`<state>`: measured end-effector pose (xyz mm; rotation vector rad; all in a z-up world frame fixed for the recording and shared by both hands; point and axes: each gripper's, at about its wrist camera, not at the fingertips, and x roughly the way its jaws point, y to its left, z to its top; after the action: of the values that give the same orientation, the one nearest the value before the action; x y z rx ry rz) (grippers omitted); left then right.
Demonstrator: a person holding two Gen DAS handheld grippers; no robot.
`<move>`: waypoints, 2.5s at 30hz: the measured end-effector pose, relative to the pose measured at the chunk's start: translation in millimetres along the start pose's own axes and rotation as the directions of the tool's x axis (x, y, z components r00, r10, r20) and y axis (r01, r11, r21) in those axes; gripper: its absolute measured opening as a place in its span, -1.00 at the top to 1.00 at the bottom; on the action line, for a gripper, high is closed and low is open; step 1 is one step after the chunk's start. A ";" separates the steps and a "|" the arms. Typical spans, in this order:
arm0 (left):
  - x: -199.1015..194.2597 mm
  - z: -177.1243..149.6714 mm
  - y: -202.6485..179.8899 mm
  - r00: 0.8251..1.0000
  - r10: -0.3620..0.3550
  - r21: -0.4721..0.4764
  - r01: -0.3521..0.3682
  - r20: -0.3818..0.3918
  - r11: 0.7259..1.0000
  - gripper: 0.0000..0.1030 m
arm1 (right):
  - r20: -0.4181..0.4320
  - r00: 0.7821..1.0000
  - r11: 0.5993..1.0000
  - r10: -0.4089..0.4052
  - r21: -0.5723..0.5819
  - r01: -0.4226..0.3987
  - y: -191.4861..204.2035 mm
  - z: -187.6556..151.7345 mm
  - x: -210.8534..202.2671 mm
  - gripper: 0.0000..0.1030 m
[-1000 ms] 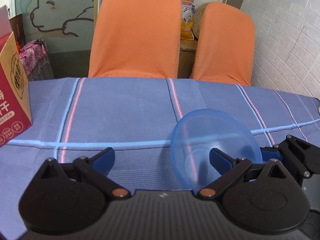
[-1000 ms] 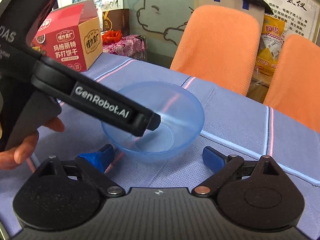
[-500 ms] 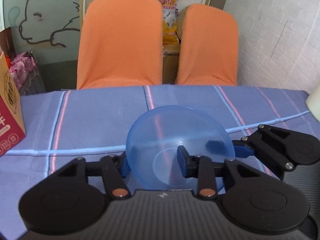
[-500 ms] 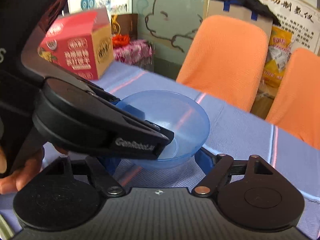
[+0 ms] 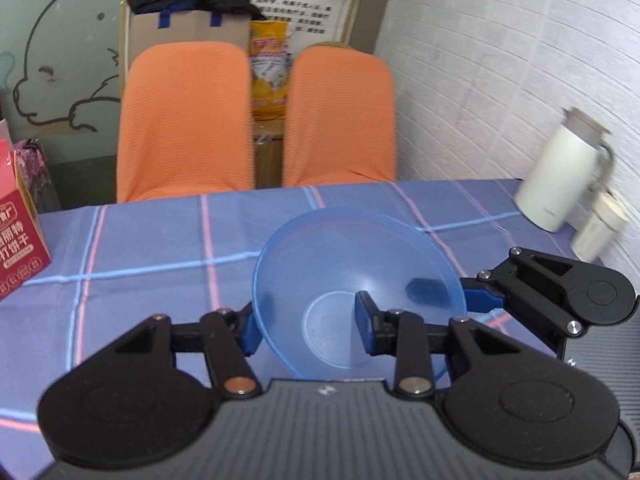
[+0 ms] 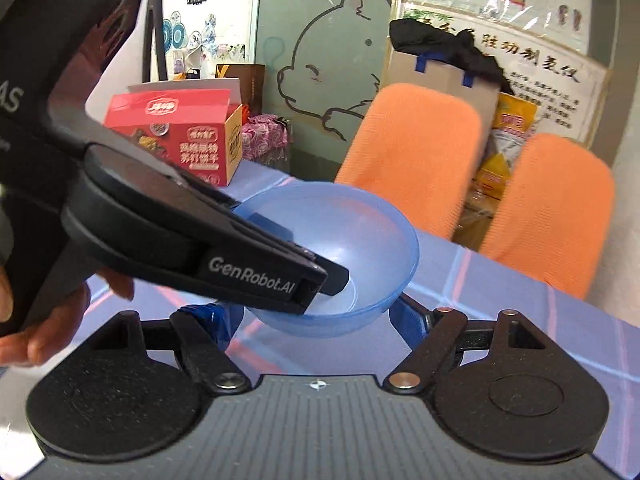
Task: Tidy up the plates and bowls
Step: 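Carry the blue bowl with the left gripper and lower it into the white bowl, then open the left gripper and withdraw it from the blue bowl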
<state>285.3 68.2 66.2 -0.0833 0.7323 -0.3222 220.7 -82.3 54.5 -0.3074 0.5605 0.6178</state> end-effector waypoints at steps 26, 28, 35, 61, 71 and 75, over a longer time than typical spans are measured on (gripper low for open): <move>-13.3 -133.7 -142.4 0.983 -0.118 0.112 0.134 -0.141 0.985 -0.06 | -0.075 0.994 0.983 -0.083 0.160 0.094 7.4 -137.5 -106.2 -0.33; -15.0 -134.9 -140.0 0.979 -0.140 0.096 0.155 -0.147 0.983 -0.25 | -0.072 0.994 0.979 -0.083 0.180 0.095 7.0 -144.0 -114.4 -0.33; -43.3 -134.1 -128.3 0.983 -0.173 0.034 0.175 -0.070 0.984 -0.50 | -0.026 0.996 0.956 -0.090 0.280 0.094 12.1 -168.7 -141.5 -0.34; -36.7 -125.4 -102.0 1.000 0.007 -0.065 -0.007 -0.003 0.998 -0.99 | 0.002 0.979 0.816 -0.202 0.553 0.168 -23.6 -175.5 -110.1 -0.38; -13.4 -116.9 -89.4 0.989 -0.092 -0.061 0.085 -0.117 0.995 -0.99 | -0.094 0.981 0.828 -0.168 0.526 0.192 -27.9 -170.2 -83.2 -0.38; -2.9 -117.5 -94.6 0.985 -0.085 -0.020 0.083 -0.147 0.996 -0.99 | -0.107 0.982 0.828 -0.156 0.527 0.189 -26.6 -170.6 -76.0 -0.38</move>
<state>180.2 -16.1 -1.6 -0.1046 0.8796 -0.4069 117.6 -211.2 -36.7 0.1561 0.7302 0.2548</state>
